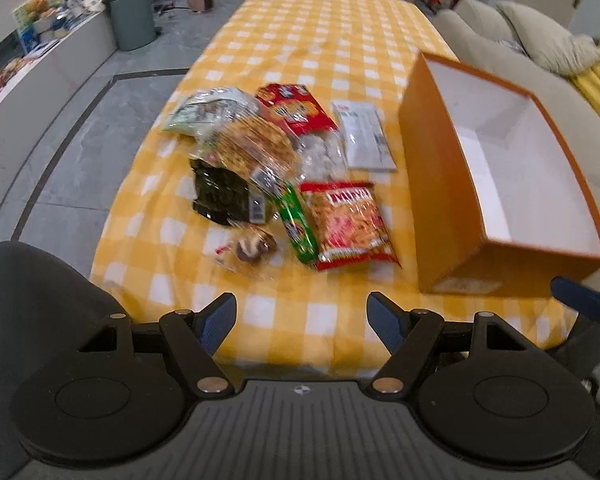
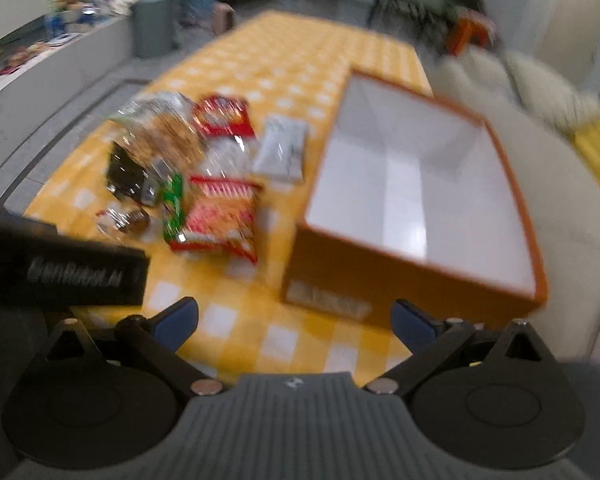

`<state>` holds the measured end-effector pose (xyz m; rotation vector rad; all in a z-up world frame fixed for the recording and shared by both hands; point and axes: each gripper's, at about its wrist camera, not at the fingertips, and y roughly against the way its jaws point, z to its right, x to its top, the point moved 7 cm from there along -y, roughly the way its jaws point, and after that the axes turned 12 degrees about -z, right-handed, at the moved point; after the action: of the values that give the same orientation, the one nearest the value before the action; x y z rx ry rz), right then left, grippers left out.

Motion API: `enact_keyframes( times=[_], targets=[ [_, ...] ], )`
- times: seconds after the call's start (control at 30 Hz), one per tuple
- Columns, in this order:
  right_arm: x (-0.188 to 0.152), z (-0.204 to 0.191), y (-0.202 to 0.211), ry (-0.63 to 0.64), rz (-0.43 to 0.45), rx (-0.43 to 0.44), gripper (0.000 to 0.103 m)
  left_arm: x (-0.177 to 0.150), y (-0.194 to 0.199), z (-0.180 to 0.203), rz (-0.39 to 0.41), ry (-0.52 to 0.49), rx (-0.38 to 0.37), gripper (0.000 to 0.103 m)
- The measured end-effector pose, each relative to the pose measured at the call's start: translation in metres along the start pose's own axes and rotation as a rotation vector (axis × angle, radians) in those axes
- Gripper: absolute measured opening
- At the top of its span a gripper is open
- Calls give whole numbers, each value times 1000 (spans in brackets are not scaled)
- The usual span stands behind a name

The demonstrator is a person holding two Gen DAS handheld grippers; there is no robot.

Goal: Organize snacks
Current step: 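Grasp the green sausage stick with the left gripper while the right grasps the red-label pastry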

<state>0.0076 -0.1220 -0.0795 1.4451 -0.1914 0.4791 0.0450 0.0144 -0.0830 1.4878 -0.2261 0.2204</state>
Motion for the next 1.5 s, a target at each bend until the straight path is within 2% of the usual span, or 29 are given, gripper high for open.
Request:
enact_keyframes(
  times=[0.23, 0.37, 0.5, 0.6, 0.7, 0.77, 0.9, 1.0, 1.1, 1.37, 1.4, 1.47, 1.5],
  targets=[
    [12, -26, 9, 93, 118, 82, 99, 17, -1, -40, 8, 119, -25, 87],
    [22, -37, -1, 97, 94, 106, 89, 23, -9, -62, -5, 161, -15, 87],
    [33, -41, -16, 88, 69, 119, 88, 25, -18, -85, -32, 238, -73, 87],
    [42, -49, -26, 97, 59, 145, 83, 25, -22, -95, -42, 274, -108, 87],
    [52, -65, -37, 121, 42, 182, 70, 27, -21, -101, -43, 305, -152, 87],
    [59, -78, -49, 150, 11, 185, 55, 28, -20, -107, -36, 327, -187, 87],
    [67, -109, -56, 262, 51, 270, 55, 31, -22, -113, -48, 339, -243, 87],
    [71, -131, -64, 403, 86, 274, 55, 33, -22, -116, -47, 346, -270, 87],
    [77, -145, -81, 503, 77, 237, 55, 35, -23, -117, -48, 358, -278, 84],
    [79, -155, -108, 599, 11, 312, 58, 38, -24, -122, -45, 379, -322, 82],
    [77, -155, -111, 612, 8, 318, 57, 38, -25, -121, -47, 374, -316, 82],
    [76, -159, -118, 627, 4, 350, 44, 38, -25, -121, -46, 371, -307, 82],
    [77, -159, -119, 617, 15, 368, 41, 38, -25, -120, -48, 368, -305, 82]
  ],
)
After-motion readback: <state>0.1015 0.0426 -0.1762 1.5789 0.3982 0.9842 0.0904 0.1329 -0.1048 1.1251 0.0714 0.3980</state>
